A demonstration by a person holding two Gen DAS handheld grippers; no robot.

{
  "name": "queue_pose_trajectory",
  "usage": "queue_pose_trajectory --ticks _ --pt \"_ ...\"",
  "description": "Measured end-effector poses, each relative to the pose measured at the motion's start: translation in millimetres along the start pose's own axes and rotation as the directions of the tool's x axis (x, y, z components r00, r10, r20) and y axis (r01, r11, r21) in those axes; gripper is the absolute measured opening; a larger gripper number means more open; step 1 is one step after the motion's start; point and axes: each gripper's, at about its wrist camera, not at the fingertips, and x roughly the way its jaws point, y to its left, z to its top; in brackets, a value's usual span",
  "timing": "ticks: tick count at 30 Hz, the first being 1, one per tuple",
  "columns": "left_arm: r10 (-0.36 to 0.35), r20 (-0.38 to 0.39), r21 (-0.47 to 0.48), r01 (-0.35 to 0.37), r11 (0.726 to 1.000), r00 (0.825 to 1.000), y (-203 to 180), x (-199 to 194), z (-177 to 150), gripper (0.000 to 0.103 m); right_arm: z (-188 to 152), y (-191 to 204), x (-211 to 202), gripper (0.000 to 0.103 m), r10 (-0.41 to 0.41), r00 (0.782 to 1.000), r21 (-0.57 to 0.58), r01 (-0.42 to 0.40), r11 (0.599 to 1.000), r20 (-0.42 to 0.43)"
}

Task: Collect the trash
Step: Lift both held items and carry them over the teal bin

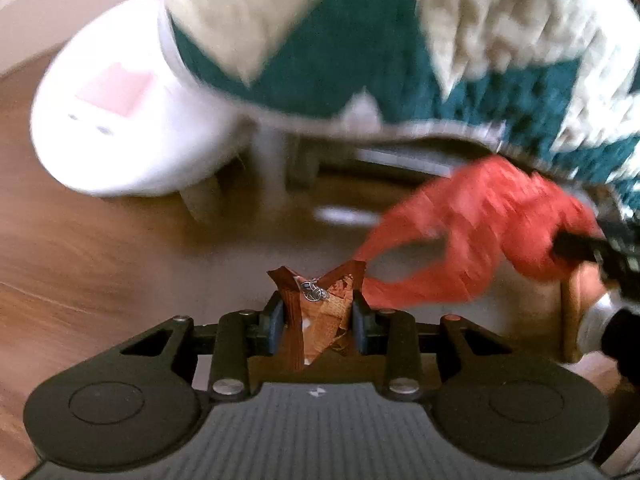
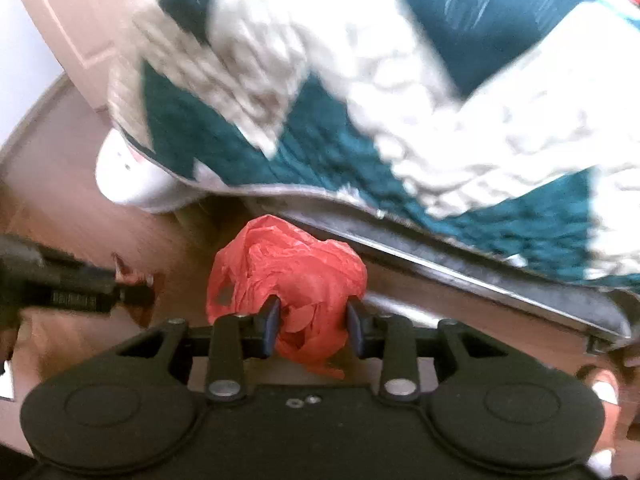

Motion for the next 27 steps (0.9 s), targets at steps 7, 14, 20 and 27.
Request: queue_pose_trajectory --ticks 7,14,20,27 --pt "0.025 0.154 -0.020 -0.022 1.000 0.988 -17.0 -110.9 28.7 0.032 6.4 14.5 -108.8 0.034 0.027 0.988 -0.020 -0.025 0.999 0.151" --pt "0.000 0.349 0.000 0.000 1.000 0.937 -57.1 -224.5 47.6 0.032 24.4 22.2 -221.9 0.034 0.045 0.934 -0.070 -0.022 0.997 0.353" --pt "-0.013 0.489 0.037 -0.005 0.999 0.872 -96.9 -306.7 66.5 0.032 58.4 18.1 -312.3 0.034 0.027 0.862 -0.093 0.024 0.995 0.506" --pt "-0.040 0.612 0.065 0.000 0.998 0.789 -141.3 -388.7 101.9 0.033 109.3 8.8 -389.7 0.034 -0.007 0.772 -0.078 0.073 0.994 0.636"
